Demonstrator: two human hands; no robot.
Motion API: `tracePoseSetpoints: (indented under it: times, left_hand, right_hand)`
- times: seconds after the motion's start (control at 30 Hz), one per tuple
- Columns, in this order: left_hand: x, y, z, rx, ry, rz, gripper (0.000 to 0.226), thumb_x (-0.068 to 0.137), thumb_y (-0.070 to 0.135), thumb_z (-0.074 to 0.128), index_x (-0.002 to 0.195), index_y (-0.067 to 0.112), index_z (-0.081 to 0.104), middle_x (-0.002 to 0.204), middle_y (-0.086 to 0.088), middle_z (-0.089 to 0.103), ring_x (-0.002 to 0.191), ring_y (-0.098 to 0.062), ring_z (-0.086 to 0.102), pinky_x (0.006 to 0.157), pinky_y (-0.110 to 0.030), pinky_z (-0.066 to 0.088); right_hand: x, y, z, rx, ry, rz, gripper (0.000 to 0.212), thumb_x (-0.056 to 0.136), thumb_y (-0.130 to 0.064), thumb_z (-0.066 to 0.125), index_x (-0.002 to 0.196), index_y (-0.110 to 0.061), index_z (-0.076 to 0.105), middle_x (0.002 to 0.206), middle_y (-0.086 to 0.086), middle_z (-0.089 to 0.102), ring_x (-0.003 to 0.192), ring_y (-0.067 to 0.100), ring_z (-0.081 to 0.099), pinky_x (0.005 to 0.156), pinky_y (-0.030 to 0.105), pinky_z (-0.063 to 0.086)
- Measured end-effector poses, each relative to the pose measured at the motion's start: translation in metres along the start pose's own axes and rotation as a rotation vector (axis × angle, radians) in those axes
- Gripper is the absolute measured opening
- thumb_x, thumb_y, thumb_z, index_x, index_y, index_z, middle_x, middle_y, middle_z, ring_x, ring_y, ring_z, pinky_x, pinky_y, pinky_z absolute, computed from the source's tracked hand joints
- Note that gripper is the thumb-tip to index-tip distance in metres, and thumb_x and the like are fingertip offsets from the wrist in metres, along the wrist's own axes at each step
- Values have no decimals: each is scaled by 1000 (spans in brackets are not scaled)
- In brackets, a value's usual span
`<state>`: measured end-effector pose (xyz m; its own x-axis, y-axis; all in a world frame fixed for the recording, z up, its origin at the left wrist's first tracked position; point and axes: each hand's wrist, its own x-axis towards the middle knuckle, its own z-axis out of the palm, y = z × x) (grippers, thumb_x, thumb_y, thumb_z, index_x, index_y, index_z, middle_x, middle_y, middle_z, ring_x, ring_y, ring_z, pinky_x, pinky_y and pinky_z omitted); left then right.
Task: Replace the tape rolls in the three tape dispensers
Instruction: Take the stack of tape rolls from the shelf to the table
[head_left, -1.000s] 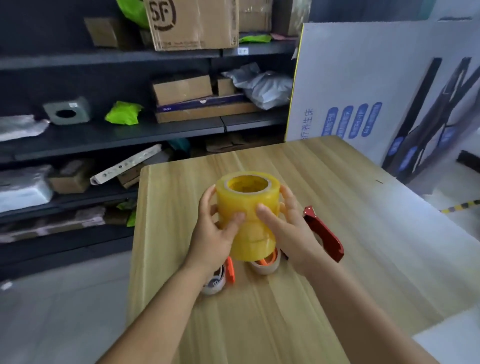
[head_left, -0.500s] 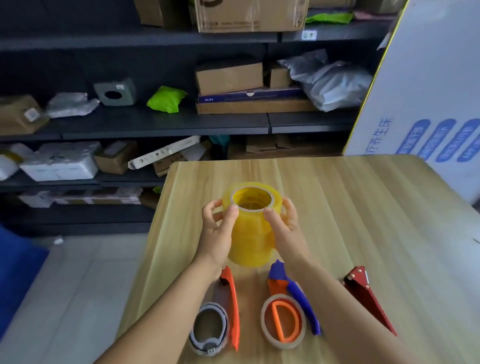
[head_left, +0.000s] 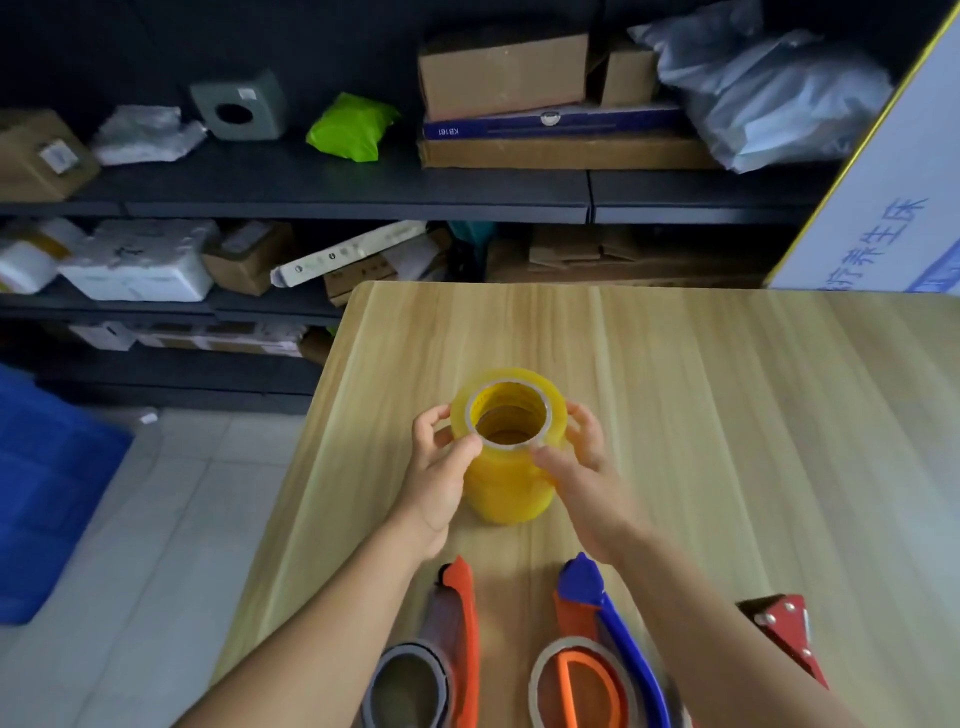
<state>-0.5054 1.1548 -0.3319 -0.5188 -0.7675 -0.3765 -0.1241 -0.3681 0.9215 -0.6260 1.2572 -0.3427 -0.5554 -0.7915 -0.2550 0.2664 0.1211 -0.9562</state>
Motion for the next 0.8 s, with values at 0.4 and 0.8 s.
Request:
tracePoseSetpoints:
  times: [0.4,0.8]
  left_hand:
    - [-20,-6,-5,551,124,179,56,93,28,54,145,23,34,137,1,52,117,-5,51,94,-23,40]
    - [-60,17,-26,1243,-9,164,66,97,46,39,152,21,14,156,-7,27,140,-25,32,105,-37,33]
  right_hand:
    - [-17,10,9,-359,144,2,64,91,-24,59,146,-31,26,141,-16,41,124,-5,39,100,22,34]
    - [-48,-20,21,-940,90,-34,80,94,-37,53,151,-11,4,159,6,11,143,21,21,109,31,25]
